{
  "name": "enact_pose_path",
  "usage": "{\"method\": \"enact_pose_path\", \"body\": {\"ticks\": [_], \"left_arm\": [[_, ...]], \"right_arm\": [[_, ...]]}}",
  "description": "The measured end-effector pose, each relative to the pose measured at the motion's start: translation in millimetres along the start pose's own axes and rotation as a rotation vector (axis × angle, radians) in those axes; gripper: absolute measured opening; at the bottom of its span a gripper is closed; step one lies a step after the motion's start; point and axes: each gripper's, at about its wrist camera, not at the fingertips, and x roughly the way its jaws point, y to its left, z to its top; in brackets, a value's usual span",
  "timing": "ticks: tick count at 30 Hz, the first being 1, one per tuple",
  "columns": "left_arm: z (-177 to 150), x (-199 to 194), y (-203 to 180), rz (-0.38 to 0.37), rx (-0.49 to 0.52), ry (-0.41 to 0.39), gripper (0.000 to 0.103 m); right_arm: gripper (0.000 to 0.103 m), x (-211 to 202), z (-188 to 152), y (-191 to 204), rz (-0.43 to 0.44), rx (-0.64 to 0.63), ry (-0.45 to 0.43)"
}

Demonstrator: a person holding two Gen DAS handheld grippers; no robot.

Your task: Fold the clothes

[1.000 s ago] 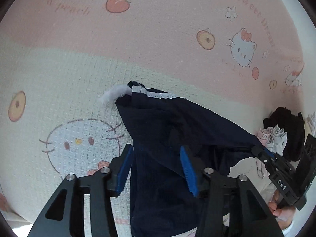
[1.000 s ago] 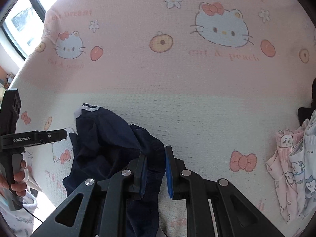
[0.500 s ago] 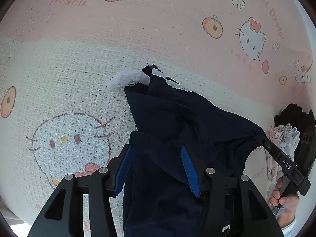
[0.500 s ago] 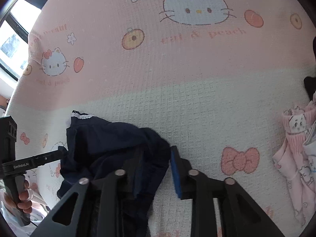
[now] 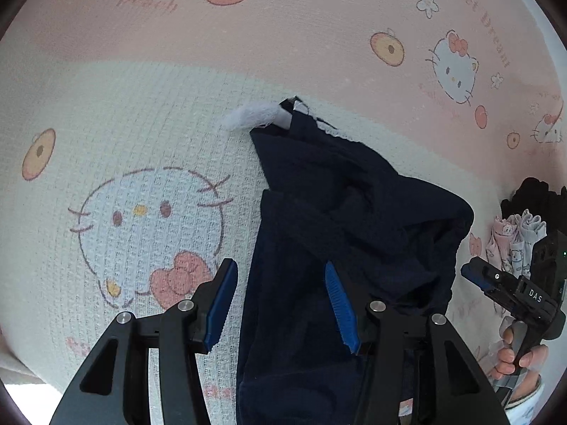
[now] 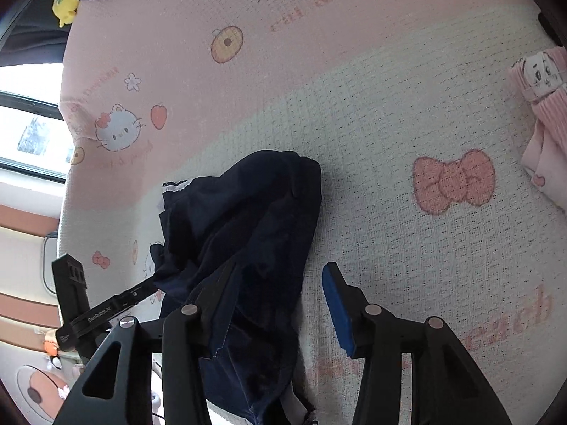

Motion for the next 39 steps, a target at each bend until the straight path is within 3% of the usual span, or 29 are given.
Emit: {"method": "enact_pose_path", "body": {"ticks": [6, 11, 18, 24, 31, 35, 39], "left_arm": [[-5.7, 13.2, 10.7, -0.019, -0.036, 0.019, 0.048], [-6.7, 16.6, 5.3, -0.04, -0.019, -0.026, 0.048], [-11.0, 25.2, -15.6, -0.024, -0.003, -0.113, 0.048], [-29.6, 28.3, -39.1, -0.033, 0.043, -0.139, 0.048], [-36.7, 33.0, -60.4, 0.026, 0.078, -0.169, 0.047], [-43.9, 36.0, -74.9, 0.094, 0.128, -0.188, 0.035], [-51.3, 39.1, -90.2, 0.167, 0.184, -0.208, 0.032]], "right_arm": [[0.048, 7.7, -4.9, 5.0, 0.066, -0.003, 0.038], [0.048, 27.0, -15.8, 13.8, 0.037, -0.052, 0.109], [0.048, 30.4, -21.5, 16.0, 0.071, -0.047, 0.101], [0.048, 32.2, -23.7, 31.2, -0.018, -0.151, 0.085], [0.048, 32.5, -29.8, 41.9, -0.148, -0.268, 0.045], [0.048, 38.3, -36.0, 52.9, -0.222, -0.358, 0.011], [0.048, 46.4, -44.6, 64.9, -0.317, -0.426, -0.029]]}}
